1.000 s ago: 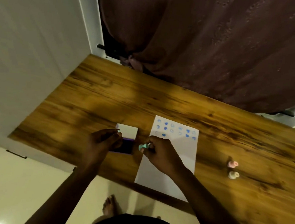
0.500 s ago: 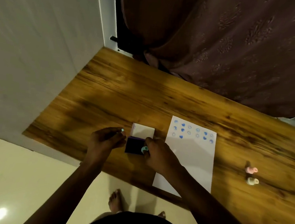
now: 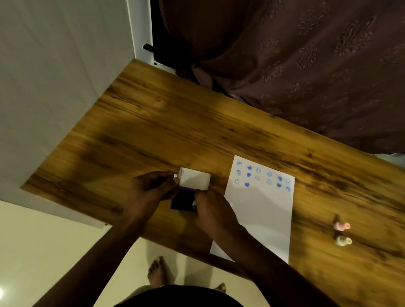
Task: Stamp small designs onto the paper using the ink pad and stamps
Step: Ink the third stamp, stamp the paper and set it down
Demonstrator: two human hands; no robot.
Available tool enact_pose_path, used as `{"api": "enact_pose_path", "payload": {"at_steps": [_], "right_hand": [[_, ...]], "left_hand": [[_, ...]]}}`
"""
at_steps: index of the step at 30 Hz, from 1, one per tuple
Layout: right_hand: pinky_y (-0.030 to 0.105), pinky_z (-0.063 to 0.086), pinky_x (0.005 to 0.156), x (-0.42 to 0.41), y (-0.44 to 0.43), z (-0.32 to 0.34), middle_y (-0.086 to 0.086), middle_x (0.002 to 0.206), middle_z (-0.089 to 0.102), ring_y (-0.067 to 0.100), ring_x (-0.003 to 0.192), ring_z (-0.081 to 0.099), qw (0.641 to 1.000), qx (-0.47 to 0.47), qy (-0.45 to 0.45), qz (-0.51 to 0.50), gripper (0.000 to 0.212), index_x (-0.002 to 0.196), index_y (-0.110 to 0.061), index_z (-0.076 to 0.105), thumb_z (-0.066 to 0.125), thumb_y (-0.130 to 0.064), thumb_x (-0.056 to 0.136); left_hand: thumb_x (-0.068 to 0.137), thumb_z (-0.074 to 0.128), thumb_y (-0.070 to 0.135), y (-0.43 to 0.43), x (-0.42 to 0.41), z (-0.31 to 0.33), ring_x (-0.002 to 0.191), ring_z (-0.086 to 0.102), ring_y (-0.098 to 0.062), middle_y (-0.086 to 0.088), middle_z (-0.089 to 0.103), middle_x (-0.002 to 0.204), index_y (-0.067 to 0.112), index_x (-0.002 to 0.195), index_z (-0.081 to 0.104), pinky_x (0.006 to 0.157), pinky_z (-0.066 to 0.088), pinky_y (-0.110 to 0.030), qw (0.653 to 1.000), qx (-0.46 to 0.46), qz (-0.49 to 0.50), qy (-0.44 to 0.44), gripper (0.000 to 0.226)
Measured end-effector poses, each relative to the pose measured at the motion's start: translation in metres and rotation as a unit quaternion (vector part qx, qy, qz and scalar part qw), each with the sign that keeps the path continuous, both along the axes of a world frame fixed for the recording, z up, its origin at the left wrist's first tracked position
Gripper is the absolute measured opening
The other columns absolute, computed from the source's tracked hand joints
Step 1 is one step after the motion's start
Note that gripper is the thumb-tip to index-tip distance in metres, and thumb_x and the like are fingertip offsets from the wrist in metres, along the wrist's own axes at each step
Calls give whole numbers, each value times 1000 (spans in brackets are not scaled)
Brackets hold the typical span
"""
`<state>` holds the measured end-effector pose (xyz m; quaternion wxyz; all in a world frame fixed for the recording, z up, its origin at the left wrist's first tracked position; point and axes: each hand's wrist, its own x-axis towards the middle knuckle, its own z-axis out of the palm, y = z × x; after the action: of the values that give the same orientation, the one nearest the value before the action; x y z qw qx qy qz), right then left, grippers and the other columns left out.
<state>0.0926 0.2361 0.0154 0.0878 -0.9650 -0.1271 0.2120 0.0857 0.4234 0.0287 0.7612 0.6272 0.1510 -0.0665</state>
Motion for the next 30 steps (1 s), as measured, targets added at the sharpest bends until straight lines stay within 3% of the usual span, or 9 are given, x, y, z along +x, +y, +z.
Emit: {"api": "enact_pose_path", "payload": {"at_steps": [2, 5, 8, 11, 14, 18, 21, 23, 30], "right_hand": [[39, 31, 120, 1, 0, 5, 13, 151, 49, 31, 140, 47, 1000, 6, 9, -2, 43, 142, -12, 48, 55, -27, 102], [49, 53, 100, 6, -1, 16, 18, 125, 64, 38, 117, 63, 999, 40, 7, -14, 33, 123, -10, 60, 66, -19, 93], [36, 49, 104, 12, -12, 20, 12, 137, 61, 31, 125, 60, 993, 107, 38, -39, 47, 132, -12, 56, 73, -23, 90], [18, 49, 83, 21, -29, 23, 8, 119, 70, 25, 109, 68, 978, 187, 53, -78, 33, 115, -13, 66, 76, -28, 87], [19, 54, 74, 27, -52, 33, 2, 105, 77, 13, 94, 71, 928, 303, 81, -200, 31, 106, -17, 75, 81, -35, 82], [31, 59, 74, 28, -98, 36, 9, 87, 78, 23, 83, 73, 851, 386, 61, -352, 26, 90, -13, 78, 83, -36, 79], [36, 54, 93, 33, -128, 35, 10, 111, 76, 28, 104, 71, 904, 224, -33, -364, 32, 105, -11, 76, 77, -37, 87], [25, 49, 89, 35, -140, 37, 11, 122, 73, 27, 111, 69, 927, 133, -78, -341, 34, 114, -8, 73, 73, -32, 90], [35, 53, 96, 41, -142, 32, 14, 125, 69, 31, 113, 65, 961, 42, -95, -257, 33, 123, -6, 64, 63, -24, 97]], "left_hand": [[92, 73, 11, -4, -1, 5, 101, 77, -31, -17, 78, 108, 2, 112, 75, 86, 62, -44, 1000, -2, -8, -1, 23], [91, 73, 10, -8, -1, 9, 99, 77, -30, -16, 79, 106, 3, 110, 76, 81, 63, -35, 1000, -4, -13, -4, 21], [91, 74, 11, -15, -1, 11, 99, 78, -28, -13, 80, 105, 5, 110, 77, 80, 64, -33, 999, 2, -31, -9, 20], [89, 76, 11, -22, -1, 12, 95, 79, -28, -10, 81, 99, 8, 106, 78, 79, 65, -33, 999, 12, -38, -4, 18], [88, 78, 12, -31, -2, 12, 94, 79, -29, -10, 81, 100, 10, 107, 78, 82, 65, -37, 998, 6, -55, 9, 19], [87, 77, 10, -45, -5, 14, 90, 79, -28, -9, 82, 97, 11, 105, 79, 81, 64, -35, 997, 9, -78, 15, 18], [87, 77, 6, -56, -6, 17, 87, 79, -27, -13, 81, 95, 11, 102, 80, 72, 64, -29, 996, 8, -88, 19, 16], [87, 77, 4, -63, -7, 17, 85, 78, -28, -14, 81, 95, 13, 97, 81, 68, 63, -27, 996, 4, -91, 24, 15], [88, 76, 5, -77, -9, 21, 85, 78, -9, 13, 81, 88, 45, 83, 81, 74, 65, -29, 992, 10, -122, 12, 41]]}}
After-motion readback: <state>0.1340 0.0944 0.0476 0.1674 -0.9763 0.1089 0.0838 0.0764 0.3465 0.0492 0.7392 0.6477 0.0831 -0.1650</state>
